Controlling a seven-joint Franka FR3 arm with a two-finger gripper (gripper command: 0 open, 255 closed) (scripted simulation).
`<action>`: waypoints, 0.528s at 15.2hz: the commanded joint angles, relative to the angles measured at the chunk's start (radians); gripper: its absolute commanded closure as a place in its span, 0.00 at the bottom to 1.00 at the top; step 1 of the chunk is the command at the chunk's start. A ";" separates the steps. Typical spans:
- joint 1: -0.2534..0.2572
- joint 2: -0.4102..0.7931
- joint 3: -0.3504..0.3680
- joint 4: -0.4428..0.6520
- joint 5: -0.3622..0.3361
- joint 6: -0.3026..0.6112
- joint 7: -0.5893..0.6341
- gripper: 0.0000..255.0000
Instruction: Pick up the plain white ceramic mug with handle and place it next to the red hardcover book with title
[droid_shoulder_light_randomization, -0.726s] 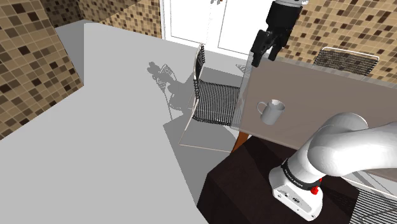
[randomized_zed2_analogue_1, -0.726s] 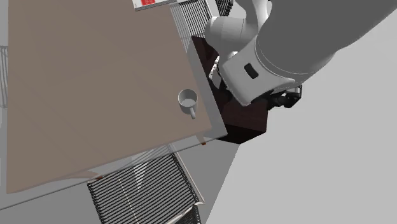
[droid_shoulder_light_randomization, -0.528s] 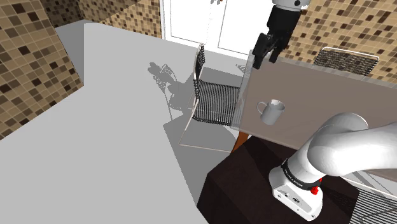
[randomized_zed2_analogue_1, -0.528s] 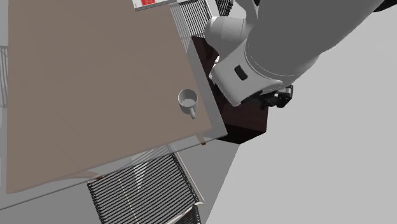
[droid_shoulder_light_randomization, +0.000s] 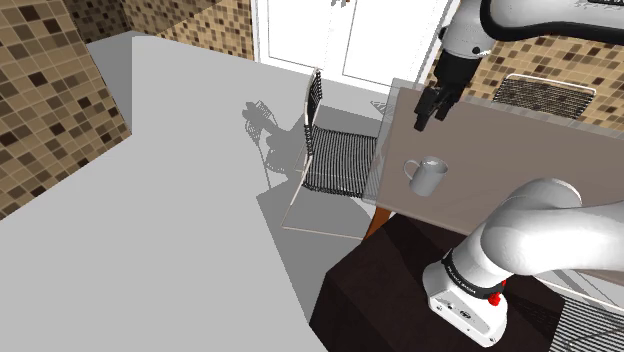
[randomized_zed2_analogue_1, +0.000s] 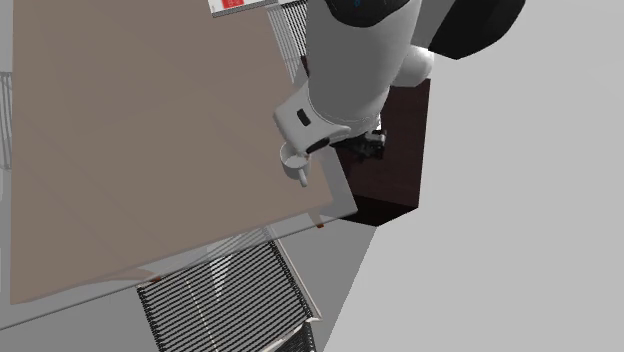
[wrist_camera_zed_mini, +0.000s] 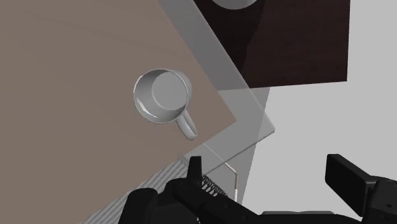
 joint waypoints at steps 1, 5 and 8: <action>-0.016 -0.007 -0.034 -0.056 -0.030 0.046 -0.036 0.00; -0.058 -0.013 -0.112 -0.141 -0.100 0.121 -0.112 0.00; -0.094 0.000 -0.176 -0.193 -0.157 0.186 -0.170 0.00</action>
